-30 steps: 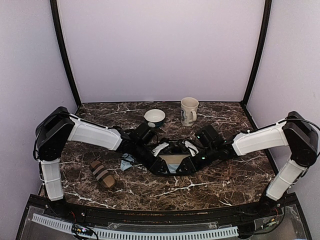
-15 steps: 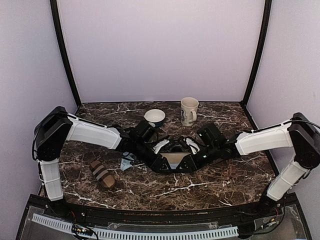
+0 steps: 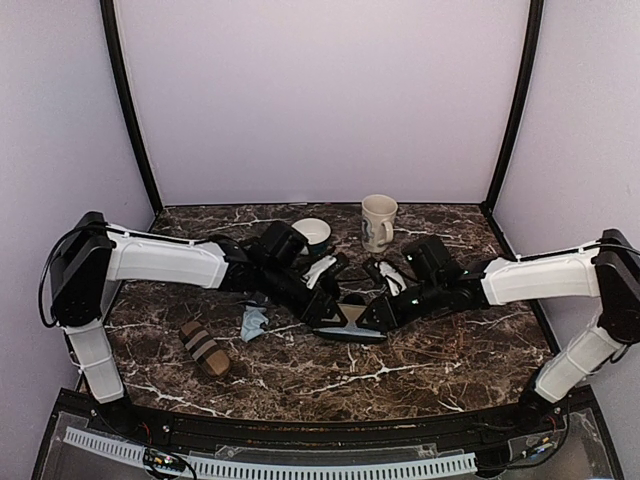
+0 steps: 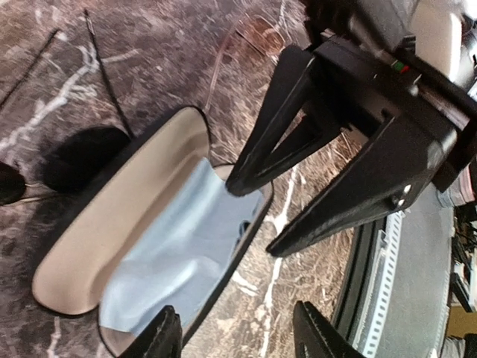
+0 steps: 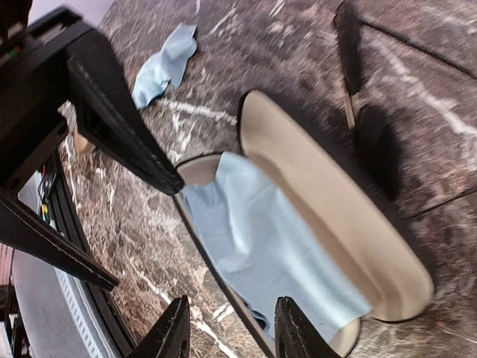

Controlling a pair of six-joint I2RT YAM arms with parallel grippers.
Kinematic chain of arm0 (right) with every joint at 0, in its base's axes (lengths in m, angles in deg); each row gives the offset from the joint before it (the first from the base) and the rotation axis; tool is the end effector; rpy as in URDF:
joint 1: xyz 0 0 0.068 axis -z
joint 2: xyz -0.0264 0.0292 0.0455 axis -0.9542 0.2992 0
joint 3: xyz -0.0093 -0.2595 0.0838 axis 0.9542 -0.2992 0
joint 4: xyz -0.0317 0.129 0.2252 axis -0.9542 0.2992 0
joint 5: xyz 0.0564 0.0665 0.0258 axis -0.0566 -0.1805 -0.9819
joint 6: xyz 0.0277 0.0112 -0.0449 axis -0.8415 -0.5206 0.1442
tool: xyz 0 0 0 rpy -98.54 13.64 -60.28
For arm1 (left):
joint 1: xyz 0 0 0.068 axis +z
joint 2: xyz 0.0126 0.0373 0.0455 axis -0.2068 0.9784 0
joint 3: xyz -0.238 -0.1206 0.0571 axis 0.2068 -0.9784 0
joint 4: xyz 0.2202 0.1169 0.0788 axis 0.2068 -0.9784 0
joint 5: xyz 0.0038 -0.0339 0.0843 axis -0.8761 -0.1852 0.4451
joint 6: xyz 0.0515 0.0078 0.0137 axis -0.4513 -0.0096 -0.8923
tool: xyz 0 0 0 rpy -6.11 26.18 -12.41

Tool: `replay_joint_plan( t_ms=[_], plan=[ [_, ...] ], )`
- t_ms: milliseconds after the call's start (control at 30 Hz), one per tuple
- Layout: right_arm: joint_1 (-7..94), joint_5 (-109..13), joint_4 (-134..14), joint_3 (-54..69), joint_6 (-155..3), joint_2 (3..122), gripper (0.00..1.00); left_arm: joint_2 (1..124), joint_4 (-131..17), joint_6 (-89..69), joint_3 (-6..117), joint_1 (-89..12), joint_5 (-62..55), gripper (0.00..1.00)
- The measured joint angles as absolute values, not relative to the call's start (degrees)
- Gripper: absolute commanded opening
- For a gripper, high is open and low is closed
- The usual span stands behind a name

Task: Organize the sunglasses
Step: Adjust the folded cleaning cloth on the sunglasses case, then pick up the sunglasses from the center of the board.

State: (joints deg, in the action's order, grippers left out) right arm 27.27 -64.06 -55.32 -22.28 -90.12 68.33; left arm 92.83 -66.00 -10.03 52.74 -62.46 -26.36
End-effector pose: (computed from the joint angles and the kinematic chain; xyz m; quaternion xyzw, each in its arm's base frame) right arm 0.2030 0.2257 0.1842 -0.2661 0.8715 0.3595 0.2012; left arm 0.2406 -0.3211 0.2036 0.3946 0.7959 -0.4110 0.2047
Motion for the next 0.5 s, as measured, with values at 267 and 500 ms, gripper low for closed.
replay_joint_plan(
  t_ms=[267, 500],
  plan=[
    [30.8, -57.0, -54.3, -18.8, -91.6, 65.0, 0.42, 88.0, -65.3, -7.9, 52.7, -59.1, -18.1, 0.53],
    [34.7, -48.8, -53.5, -11.9, -94.8, 68.9, 0.42, 87.7, -64.2, -4.7, 52.8, -54.9, -14.3, 0.54]
  ],
)
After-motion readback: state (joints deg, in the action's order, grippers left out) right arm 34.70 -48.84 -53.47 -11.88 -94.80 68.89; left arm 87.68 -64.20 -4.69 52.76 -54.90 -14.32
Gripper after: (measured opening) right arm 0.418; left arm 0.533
